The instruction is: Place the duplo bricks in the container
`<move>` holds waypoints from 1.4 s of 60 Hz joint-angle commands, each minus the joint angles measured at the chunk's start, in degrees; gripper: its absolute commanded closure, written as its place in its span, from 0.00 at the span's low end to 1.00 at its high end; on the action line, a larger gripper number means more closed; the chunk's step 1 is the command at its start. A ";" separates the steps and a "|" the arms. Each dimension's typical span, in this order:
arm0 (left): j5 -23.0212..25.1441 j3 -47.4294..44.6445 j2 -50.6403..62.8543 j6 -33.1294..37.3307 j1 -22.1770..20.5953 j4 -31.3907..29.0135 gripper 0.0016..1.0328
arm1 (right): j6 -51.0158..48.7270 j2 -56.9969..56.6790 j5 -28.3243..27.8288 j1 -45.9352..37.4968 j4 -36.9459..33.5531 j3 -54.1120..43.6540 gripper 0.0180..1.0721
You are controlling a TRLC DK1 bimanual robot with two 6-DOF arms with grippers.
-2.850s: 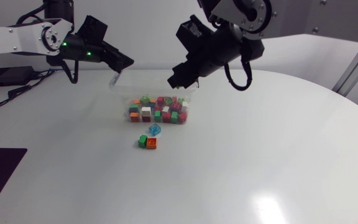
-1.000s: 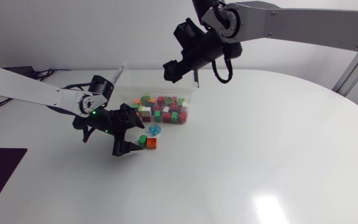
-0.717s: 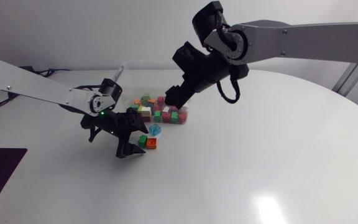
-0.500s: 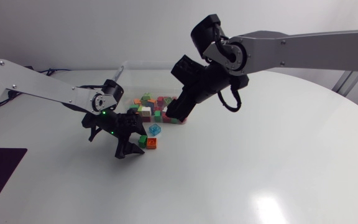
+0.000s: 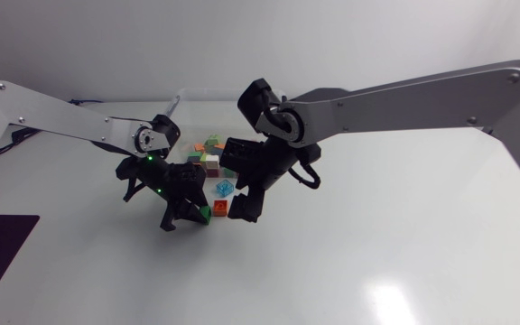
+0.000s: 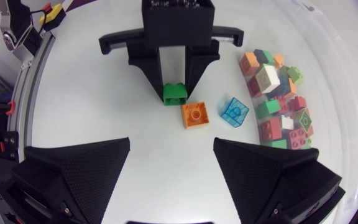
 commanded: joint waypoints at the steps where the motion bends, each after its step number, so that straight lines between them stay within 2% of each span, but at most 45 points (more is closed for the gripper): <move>1: -0.07 0.63 -1.49 2.96 1.43 -1.79 0.71 | -2.92 3.42 -0.38 -0.27 -1.09 2.19 0.07; 13: 0.46 -0.42 -7.47 3.66 3.81 -5.04 0.71 | -4.15 9.05 -0.82 -0.27 -1.00 5.26 0.07; 18: 2.22 -0.60 -10.54 3.58 4.77 -6.53 0.71 | -4.24 10.71 -0.82 0.00 -1.00 6.50 0.07; 43: 7.58 -1.39 -24.69 -1.70 7.32 -7.94 0.71 | -5.47 18.54 0.50 0.26 -2.93 15.46 0.08; 50: 8.72 -0.78 -26.54 -3.37 8.64 -7.85 0.71 | -6.08 20.56 1.03 0.70 -4.52 18.10 0.11; 58: 9.95 0.63 -27.50 -5.39 10.05 -7.76 0.71 | -6.43 22.32 1.47 1.58 -6.10 20.56 0.19; 64: 11.18 1.86 -27.68 -7.15 11.01 -7.67 0.71 | -6.35 23.20 1.73 2.10 -7.07 21.88 0.20; 68: 11.71 2.56 -27.86 -7.85 11.63 -7.67 0.71 | -6.43 23.99 1.82 2.37 -7.59 22.84 0.31; 72: 11.89 2.83 -28.12 -8.29 11.72 -7.67 0.71 | -6.43 24.51 1.91 2.54 -7.94 23.28 0.36; 82: 11.89 3.79 -29.00 -9.96 11.80 -7.23 0.71 | -6.17 25.48 3.05 2.63 -10.05 24.60 0.69; 84: 11.89 4.23 -29.00 -10.84 11.80 -6.79 0.71 | -6.17 25.48 3.05 2.63 -10.58 24.60 0.71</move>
